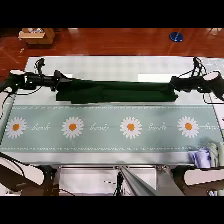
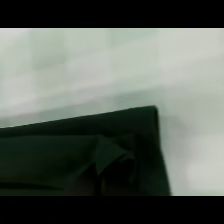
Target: Fold the shirts.
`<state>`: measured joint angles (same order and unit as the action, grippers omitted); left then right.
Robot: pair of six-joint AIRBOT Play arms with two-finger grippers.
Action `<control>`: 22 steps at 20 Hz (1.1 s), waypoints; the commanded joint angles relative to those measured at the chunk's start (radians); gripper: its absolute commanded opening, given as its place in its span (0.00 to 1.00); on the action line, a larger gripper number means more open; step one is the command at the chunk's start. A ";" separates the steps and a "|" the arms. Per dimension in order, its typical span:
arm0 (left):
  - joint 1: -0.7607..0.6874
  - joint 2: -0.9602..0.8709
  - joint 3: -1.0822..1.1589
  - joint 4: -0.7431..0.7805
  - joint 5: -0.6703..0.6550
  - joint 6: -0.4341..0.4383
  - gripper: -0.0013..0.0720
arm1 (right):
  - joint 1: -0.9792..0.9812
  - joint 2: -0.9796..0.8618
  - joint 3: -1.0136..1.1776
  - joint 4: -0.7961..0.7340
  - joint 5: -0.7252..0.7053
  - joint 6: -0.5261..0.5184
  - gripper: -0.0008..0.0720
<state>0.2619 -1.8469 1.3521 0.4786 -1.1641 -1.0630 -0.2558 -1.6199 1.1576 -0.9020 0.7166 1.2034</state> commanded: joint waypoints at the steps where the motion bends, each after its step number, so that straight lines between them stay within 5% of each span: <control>1: 0.053 0.013 0.008 0.000 -0.004 -0.030 0.56 | -0.040 0.026 0.001 -0.032 -0.008 0.039 0.35; 2: 0.077 0.018 0.021 0.000 -0.023 -0.035 0.59 | -0.058 0.047 0.001 -0.029 -0.004 0.037 0.57; 3: 0.100 0.019 0.039 0.000 -0.051 -0.035 0.59 | -0.075 0.069 0.001 -0.032 0.002 0.032 0.62; 7: 0.180 0.019 0.124 0.000 -0.204 -0.054 0.59 | -0.153 0.142 0.001 -0.061 0.048 0.036 0.62; 11: 0.203 0.029 0.139 0.000 -0.289 -0.076 0.56 | -0.202 0.063 0.001 -0.035 0.255 0.038 0.81; 18: 0.169 0.029 0.138 0.000 -0.304 -0.075 0.56 | -0.202 -0.105 0.001 0.339 0.314 -0.077 0.81; 22: 0.156 0.028 0.138 0.000 -0.300 -0.072 0.56 | -0.142 -0.149 0.001 0.341 0.289 -0.076 0.79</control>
<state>0.4271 -1.8179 1.4895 0.4782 -1.4631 -1.1366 -0.4313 -1.7329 1.1587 -0.5934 1.0149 1.1400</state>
